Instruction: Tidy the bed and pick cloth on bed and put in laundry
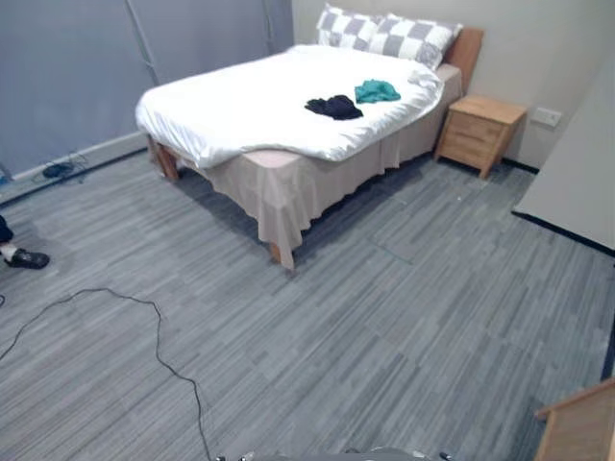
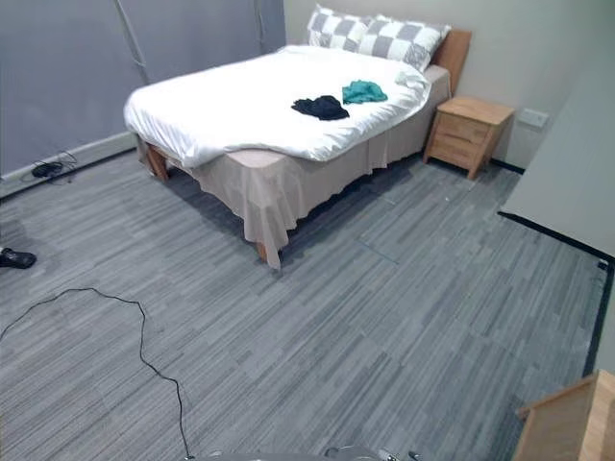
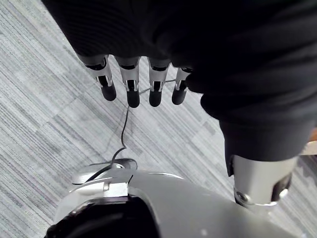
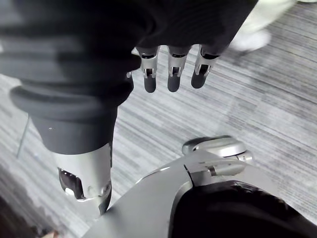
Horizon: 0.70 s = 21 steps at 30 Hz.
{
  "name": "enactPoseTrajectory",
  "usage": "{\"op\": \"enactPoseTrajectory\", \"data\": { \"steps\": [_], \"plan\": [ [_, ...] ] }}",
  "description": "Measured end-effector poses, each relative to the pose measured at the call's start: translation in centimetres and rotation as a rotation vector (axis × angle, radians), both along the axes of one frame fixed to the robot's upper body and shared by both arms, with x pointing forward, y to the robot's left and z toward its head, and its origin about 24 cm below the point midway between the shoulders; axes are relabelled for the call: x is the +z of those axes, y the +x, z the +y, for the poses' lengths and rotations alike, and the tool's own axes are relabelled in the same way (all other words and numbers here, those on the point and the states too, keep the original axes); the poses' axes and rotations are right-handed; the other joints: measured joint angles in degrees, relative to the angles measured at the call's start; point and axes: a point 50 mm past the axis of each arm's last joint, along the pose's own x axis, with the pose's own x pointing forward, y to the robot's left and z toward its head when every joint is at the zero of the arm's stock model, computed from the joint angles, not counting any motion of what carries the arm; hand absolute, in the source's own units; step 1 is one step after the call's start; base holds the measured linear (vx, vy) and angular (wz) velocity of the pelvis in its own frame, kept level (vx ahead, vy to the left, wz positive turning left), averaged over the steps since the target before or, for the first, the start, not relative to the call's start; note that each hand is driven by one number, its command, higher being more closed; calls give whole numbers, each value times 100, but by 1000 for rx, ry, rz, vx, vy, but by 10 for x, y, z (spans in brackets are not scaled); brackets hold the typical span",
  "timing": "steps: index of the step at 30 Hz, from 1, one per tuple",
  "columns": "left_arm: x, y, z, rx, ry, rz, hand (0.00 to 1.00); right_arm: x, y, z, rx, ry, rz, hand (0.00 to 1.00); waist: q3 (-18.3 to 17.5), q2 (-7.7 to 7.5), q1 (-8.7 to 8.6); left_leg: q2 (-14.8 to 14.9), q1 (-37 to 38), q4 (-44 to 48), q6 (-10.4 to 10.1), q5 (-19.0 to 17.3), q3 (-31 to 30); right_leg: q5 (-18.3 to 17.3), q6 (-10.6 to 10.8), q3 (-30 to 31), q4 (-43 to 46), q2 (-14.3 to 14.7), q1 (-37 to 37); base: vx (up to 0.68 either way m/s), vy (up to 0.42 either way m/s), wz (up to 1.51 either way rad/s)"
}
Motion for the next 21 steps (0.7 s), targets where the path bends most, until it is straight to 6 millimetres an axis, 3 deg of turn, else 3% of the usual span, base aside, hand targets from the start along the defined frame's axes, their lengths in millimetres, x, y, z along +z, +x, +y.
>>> {"op": "enactPoseTrajectory", "data": {
  "steps": [7, 14, 21],
  "plan": [
    [0, 0, 0, 15, -5, -1, 0, -1, -1, 0, -2, 2, 10, 0, -9, 8, -32, 42, 221, -236, 64, 309, 81, 23, -34, -158, -276, 29, 254, 118, 23, 9],
    [1, 5, 4, 17, 21, -9, 0, -1, 6, 4, -7, 13, -10, 0, 108, -69, -23, 20, 328, -265, 58, 305, 111, 11, -14, -173, -380, 17, 398, 41, 12, -1],
    [1, 5, 3, 16, 19, -11, 0, 0, 9, 3, -2, 12, -16, 0, 168, -49, -12, 46, 320, -252, 24, 270, 184, 0, 2, -112, -385, 40, 346, -65, -12, -5]
  ]
}}
